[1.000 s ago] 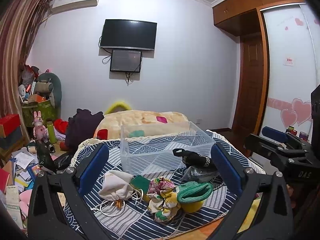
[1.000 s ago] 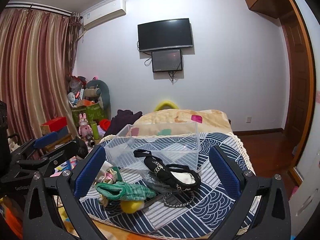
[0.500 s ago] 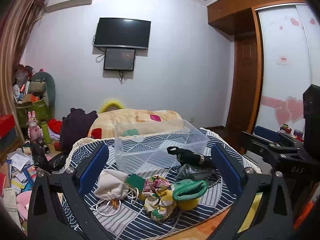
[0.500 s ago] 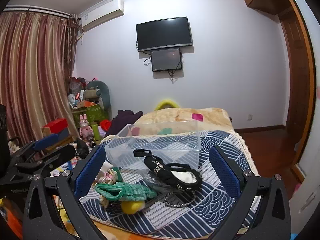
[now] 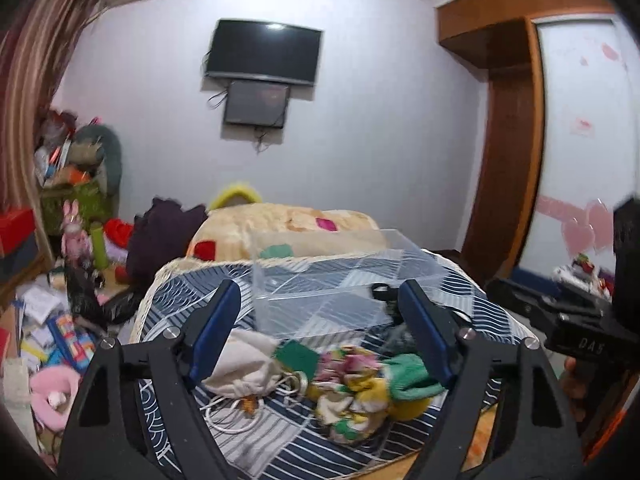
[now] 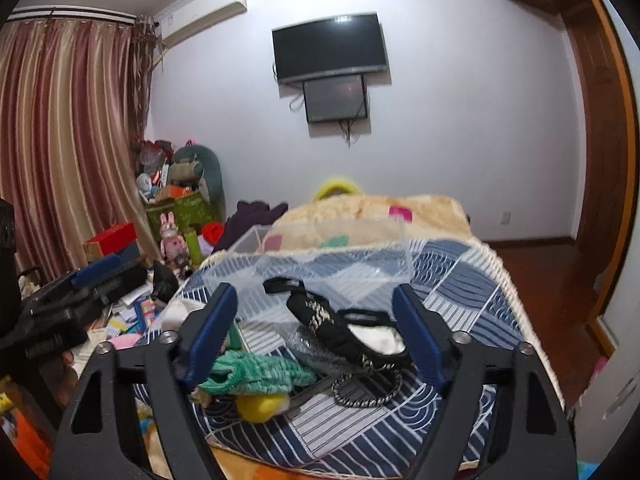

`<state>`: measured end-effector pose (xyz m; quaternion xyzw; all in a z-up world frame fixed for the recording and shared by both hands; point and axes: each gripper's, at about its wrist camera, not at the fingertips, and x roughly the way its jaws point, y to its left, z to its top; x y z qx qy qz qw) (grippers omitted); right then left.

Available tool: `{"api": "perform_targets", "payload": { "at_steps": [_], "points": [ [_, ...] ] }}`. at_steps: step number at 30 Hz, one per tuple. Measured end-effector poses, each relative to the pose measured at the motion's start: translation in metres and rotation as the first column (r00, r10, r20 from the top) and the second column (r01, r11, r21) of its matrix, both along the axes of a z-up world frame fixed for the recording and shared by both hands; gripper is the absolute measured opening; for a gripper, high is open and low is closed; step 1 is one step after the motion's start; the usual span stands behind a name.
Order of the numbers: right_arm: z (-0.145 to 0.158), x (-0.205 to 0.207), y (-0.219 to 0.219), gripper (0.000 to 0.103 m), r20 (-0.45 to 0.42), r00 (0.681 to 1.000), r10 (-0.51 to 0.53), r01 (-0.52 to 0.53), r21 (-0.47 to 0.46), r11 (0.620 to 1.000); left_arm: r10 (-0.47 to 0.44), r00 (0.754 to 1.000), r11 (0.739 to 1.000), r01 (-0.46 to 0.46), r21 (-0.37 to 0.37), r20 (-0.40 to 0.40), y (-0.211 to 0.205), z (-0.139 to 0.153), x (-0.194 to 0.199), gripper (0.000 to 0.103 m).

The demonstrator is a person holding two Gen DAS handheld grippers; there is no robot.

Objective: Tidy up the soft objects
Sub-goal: 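Grasp the white drawstring pouch with the left tool while the right tool grasps the black chain-strap bag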

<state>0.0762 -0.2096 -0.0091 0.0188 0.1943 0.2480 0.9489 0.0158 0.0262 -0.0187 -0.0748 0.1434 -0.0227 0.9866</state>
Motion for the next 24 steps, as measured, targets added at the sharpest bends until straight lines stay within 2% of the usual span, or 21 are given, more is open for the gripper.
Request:
{"api": "perform_targets", "payload": {
  "at_steps": [3,4,13,15,17,21,22,24],
  "points": [
    [-0.011,0.012,0.001,0.065,-0.053,0.999,-0.001,0.001,-0.002,1.000,0.019,0.998,0.999,-0.021,-0.032,-0.054,0.016,-0.010,0.012,0.065],
    [-0.015,0.017,0.000,0.065,-0.071,0.997,-0.005,0.004,-0.005,1.000,0.031,0.997,0.999,-0.034,-0.031,-0.071,0.020,-0.015,0.017,0.064],
    [-0.031,0.036,0.007,0.064,-0.128,0.991,-0.042,0.034,-0.063,0.997,0.098,0.979,0.995,-0.102,-0.013,-0.177,0.041,-0.052,0.044,0.063],
    [-0.037,0.040,0.010,0.058,-0.142,0.988,-0.068,0.054,-0.099,0.994,0.101,0.975,0.995,-0.104,-0.003,-0.197,0.044,-0.060,0.048,0.063],
    [-0.042,0.043,0.010,0.056,-0.168,0.984,-0.064,0.048,-0.096,0.994,0.102,0.971,0.995,-0.104,0.003,-0.216,0.045,-0.066,0.053,0.063],
    [-0.045,0.046,0.007,0.041,-0.188,0.980,-0.063,0.048,-0.082,0.995,0.113,0.958,0.993,-0.116,0.006,-0.264,0.050,-0.086,0.065,0.063],
    [-0.046,0.046,0.007,0.039,-0.188,0.980,-0.063,0.049,-0.079,0.996,0.114,0.955,0.993,-0.120,-0.002,-0.274,0.052,-0.090,0.068,0.060],
    [-0.046,0.047,0.004,0.031,-0.195,0.979,-0.057,0.045,-0.066,0.997,0.096,0.949,0.993,-0.112,-0.035,-0.301,0.055,-0.095,0.071,0.040]
  ]
}}
